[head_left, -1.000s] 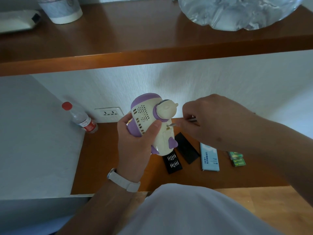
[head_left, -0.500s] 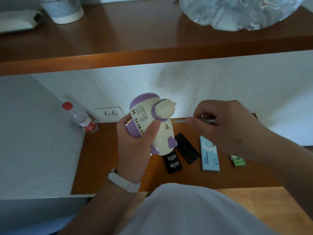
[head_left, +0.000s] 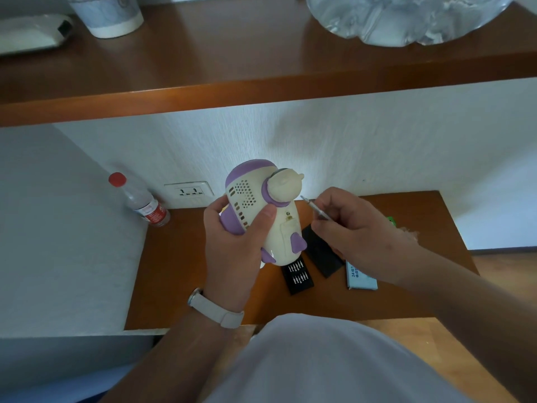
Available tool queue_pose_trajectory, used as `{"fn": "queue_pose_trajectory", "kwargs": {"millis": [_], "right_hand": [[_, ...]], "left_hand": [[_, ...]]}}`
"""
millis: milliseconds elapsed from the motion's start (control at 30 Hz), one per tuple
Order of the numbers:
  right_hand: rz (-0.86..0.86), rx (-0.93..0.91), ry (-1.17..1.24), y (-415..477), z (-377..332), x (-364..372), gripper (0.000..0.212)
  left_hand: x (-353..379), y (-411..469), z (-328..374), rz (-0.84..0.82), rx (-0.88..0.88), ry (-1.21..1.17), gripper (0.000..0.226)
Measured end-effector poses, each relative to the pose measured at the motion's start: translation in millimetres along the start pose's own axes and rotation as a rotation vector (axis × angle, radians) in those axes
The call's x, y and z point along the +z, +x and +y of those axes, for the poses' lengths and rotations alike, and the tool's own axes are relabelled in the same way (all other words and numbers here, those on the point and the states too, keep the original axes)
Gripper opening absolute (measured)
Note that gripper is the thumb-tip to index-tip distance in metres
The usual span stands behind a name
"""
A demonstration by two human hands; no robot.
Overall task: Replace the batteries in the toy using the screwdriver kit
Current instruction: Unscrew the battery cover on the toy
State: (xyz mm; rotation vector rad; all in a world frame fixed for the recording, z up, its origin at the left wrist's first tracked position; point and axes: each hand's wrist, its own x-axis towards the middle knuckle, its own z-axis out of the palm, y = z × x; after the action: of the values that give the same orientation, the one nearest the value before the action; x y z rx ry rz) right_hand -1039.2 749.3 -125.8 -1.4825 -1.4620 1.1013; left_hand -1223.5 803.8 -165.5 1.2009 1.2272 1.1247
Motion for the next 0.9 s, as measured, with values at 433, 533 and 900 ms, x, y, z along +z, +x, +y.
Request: {"fn": "queue_pose_trajectory", "kwargs": {"millis": [433, 533, 900], "right_hand": [[0.264, -0.037, -0.161, 13.5, -0.2, 29.0, 0.012], [0.289, -0.025, -0.17, 16.8, 0.2, 35.0, 0.024], [0.356, 0.03, -0.21, 29.1, 5.2, 58.8, 0.033]], "left_hand": [[1.5, -1.0, -4.0, 0.011, 0.002, 0.042, 0.062], [1.0, 0.6, -5.5, 0.039, 0.013, 0.049, 0.068], [-9.3, 6.8, -12.3, 0.078, 0.049, 0.095, 0.08]]}}
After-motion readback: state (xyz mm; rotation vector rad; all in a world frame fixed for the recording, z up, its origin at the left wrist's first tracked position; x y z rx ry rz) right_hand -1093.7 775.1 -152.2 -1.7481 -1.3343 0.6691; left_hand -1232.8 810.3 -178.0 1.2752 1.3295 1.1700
